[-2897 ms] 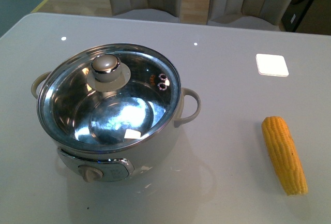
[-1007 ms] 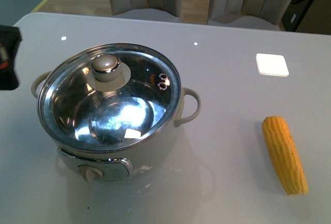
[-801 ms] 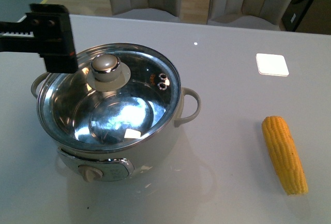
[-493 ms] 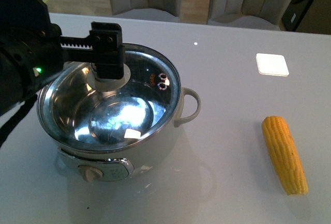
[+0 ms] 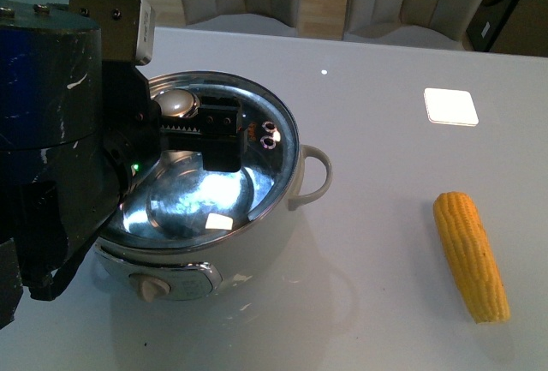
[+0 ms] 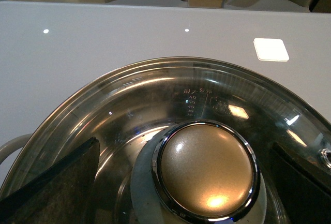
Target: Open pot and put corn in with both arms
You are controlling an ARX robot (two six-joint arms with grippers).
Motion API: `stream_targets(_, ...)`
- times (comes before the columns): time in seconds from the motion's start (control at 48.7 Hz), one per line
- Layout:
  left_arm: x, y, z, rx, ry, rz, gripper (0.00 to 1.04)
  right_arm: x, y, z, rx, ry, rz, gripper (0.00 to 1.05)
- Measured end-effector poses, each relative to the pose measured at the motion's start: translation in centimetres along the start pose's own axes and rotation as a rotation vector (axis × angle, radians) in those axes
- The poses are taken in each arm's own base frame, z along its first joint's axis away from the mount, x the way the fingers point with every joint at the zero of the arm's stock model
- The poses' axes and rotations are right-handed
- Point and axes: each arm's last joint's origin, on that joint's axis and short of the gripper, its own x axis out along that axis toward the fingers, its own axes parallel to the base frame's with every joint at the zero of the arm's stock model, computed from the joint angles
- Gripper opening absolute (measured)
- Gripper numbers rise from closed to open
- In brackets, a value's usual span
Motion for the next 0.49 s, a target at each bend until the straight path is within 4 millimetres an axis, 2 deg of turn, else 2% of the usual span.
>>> stream_targets(0.493,2.2,0.0,0.0,-0.027,0.018,0.005,0.98,0.0,0.0,0.0,0.0,0.0,0.0,0.96)
